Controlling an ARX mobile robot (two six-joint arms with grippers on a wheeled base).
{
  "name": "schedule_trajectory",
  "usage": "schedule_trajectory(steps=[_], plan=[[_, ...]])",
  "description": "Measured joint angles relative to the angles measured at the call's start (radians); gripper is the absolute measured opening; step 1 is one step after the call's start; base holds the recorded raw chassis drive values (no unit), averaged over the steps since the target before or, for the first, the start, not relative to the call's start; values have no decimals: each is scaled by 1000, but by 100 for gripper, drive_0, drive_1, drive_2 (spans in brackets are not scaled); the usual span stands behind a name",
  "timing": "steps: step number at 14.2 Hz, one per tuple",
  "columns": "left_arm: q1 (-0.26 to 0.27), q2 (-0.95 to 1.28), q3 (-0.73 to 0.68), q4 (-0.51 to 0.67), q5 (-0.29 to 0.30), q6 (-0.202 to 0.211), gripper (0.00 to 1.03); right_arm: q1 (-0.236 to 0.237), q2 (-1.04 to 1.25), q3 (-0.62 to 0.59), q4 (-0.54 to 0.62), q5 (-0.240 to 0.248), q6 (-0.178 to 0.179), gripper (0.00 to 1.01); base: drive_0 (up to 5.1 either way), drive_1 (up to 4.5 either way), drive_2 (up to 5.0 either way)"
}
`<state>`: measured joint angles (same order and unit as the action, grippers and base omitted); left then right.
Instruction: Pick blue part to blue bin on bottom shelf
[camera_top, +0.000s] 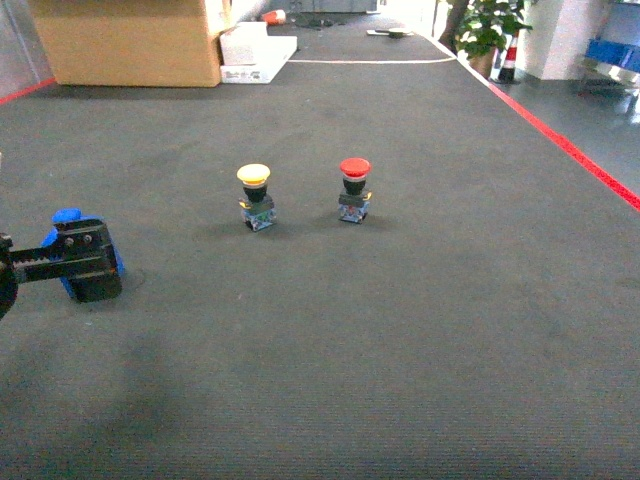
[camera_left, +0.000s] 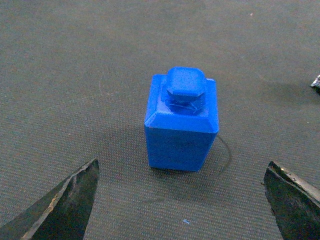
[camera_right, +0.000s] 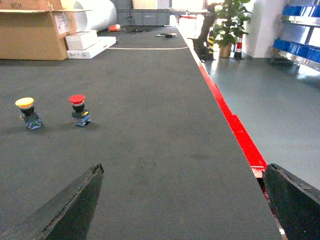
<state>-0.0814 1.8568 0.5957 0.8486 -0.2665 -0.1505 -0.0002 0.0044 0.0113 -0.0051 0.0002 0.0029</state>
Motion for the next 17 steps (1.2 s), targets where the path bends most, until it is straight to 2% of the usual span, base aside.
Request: schedule_trajectory(steps=[5,11,14,16,17], plan=[[18,138,136,-34,-10,-2,98,0,0,0,0,0,0,98,0,0,0],[35,187,190,-45,-11,-3,98,0,0,0,0,0,0,98,0,0,0],[54,248,262,-77,-7,-15,98,0,0,0,0,0,0,98,0,0,0],[60,313,342,-105,24,-45,98,0,0,0,0,0,0,98,0,0,0],[63,321,351,-82,24,-60,78,0,0,0,0,0,0,98,0,0,0]])
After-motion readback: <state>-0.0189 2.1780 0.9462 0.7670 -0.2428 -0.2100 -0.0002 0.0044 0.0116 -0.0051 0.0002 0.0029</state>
